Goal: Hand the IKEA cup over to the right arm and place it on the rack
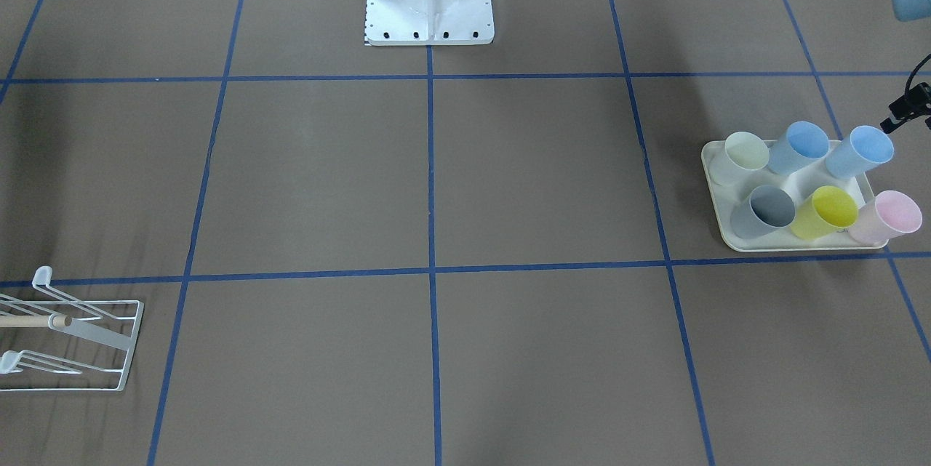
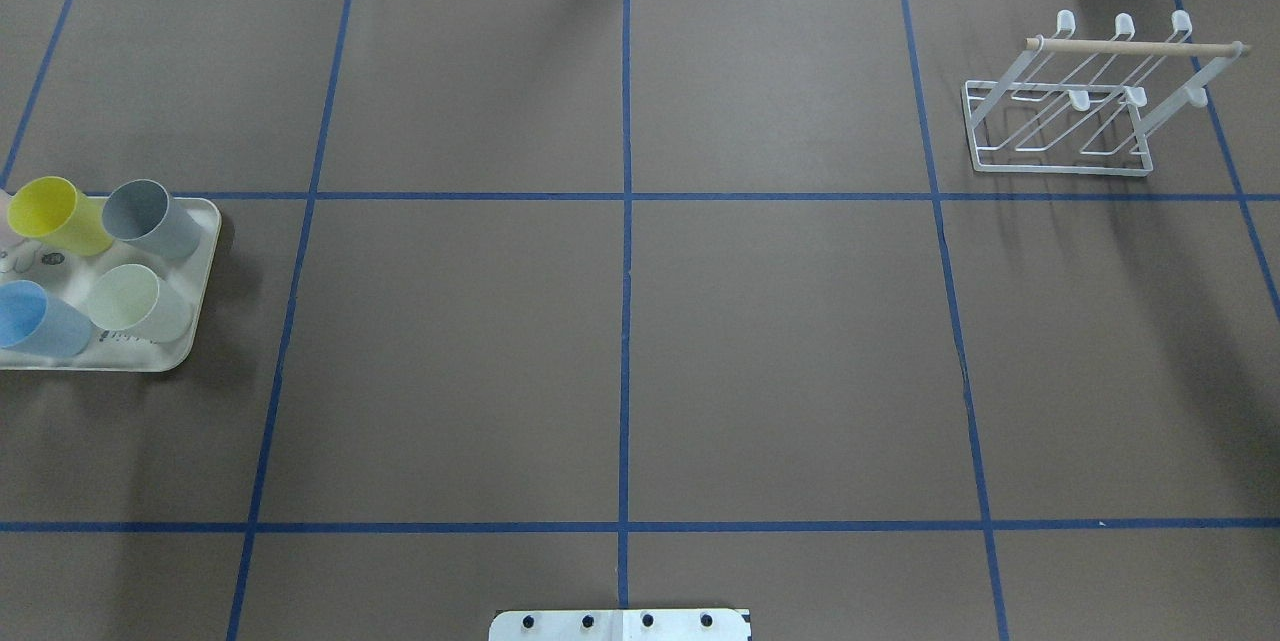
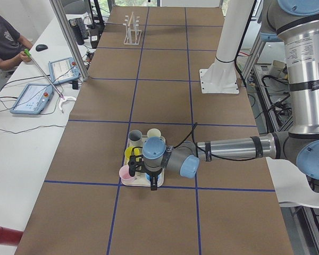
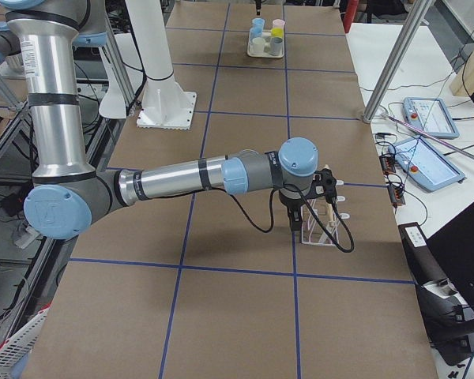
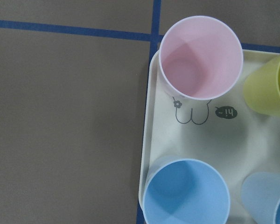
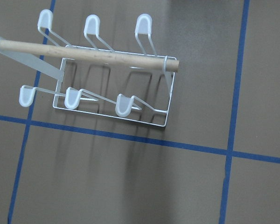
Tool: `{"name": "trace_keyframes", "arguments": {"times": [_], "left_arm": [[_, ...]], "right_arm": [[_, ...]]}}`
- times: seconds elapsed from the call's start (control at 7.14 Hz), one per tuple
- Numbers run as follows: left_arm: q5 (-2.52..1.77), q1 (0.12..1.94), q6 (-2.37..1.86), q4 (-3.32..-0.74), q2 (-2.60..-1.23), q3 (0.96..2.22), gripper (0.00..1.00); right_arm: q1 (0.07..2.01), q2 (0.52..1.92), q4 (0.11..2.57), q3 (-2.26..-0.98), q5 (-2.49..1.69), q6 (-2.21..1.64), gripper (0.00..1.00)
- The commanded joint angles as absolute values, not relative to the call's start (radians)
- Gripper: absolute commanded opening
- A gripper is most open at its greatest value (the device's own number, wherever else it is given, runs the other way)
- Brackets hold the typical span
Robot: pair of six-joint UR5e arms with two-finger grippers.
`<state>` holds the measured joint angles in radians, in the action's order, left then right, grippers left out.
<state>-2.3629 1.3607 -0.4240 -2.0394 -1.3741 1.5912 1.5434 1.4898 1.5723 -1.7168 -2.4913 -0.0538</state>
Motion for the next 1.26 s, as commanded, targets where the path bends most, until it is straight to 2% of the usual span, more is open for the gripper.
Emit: {"name": "trace_keyframes", "arguments": {"times": [0.0,0.42,0.7,1.12], "left_arm": [[-2.362,1.339,-0.425,-2.071,-1.388,1.551,0.92],[-2.349,1.313,-0.426,-2.097,-1.396,1.522,0.89],[-2.349,1.304,-0.428,-2.097,-1.396,1.522,0.76],[-2.349,1.302,-0.426,-2.097,-1.411,1.500,0.65]], "right_arm": [[1.534,1.476,1.572,-1.715,-2.493,-0.055,1.00],[1.532,1.474,1.572,-1.713,-2.493,-0.055,1.00],[1.529,1.470,1.572,-1.704,-2.493,-0.054,1.00],[1.526,1.470,1.572,-1.706,-2.493,-0.054,1.00]]}}
